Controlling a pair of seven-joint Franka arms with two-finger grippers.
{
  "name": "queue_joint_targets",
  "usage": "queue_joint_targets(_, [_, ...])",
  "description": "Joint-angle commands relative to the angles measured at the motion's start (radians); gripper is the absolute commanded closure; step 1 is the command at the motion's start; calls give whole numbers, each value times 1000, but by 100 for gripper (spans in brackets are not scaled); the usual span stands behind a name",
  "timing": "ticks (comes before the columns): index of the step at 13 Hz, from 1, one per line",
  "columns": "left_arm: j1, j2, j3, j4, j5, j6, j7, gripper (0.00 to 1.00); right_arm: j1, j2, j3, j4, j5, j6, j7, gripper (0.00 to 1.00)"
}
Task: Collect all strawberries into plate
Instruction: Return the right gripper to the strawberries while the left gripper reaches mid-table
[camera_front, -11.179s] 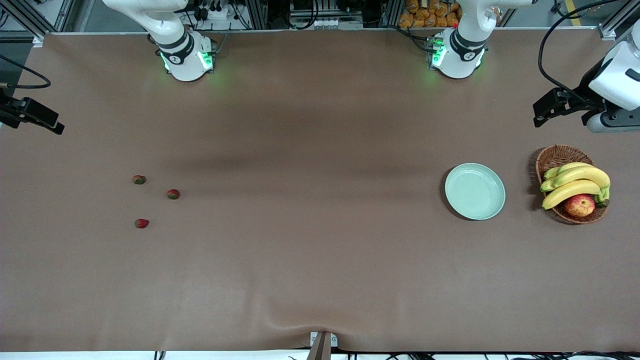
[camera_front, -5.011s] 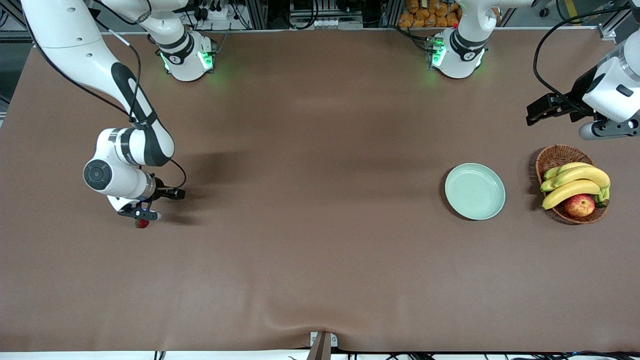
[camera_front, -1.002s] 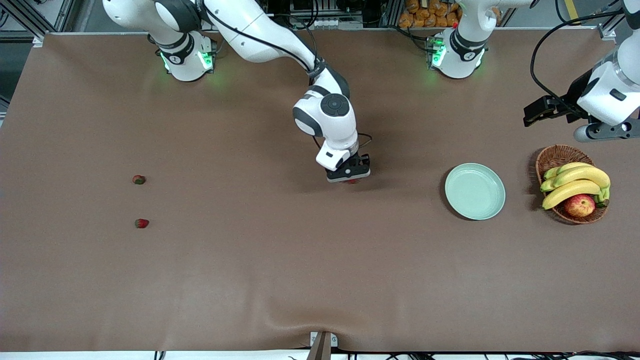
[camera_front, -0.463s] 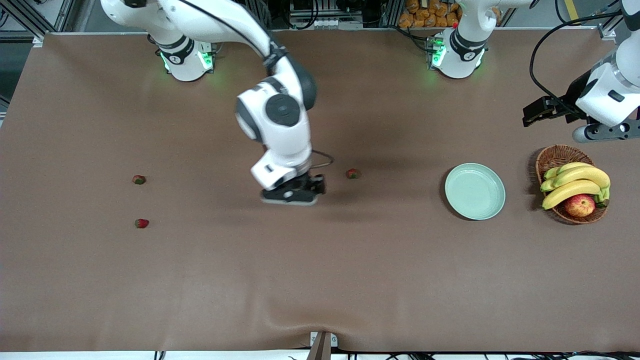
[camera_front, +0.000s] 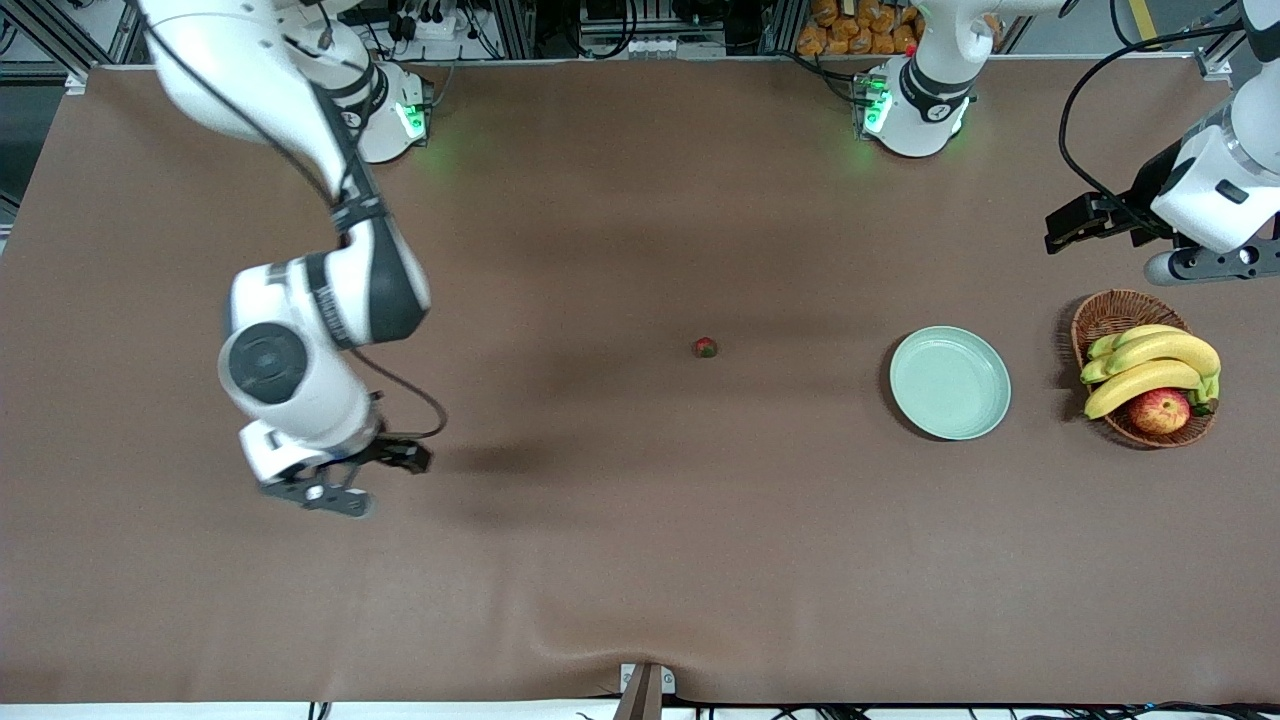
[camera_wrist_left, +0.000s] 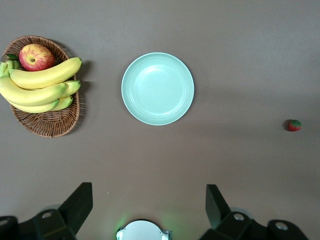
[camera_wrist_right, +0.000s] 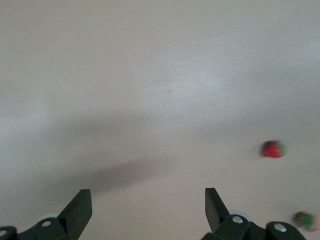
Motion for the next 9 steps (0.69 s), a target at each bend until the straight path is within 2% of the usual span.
queue_joint_targets(1, [1,-28,-5,-23,-8,14,-10,0,-108,-22,14,-73,-13,16,-147,0])
queue_joint_targets(5, [-1,-14,-45,-26,-11,55,-43,0,-231,26,15,-108,-10,88,-387,0])
queue_joint_targets(7, [-2,23,-97,-27,-11,98,-107,0,-254,24,15,-227,-8,230,-452,0])
queue_joint_targets(9, [-8,84,-181,-20,-10,161,-199,0,-263,26,17,-319,-7,362,-470,0])
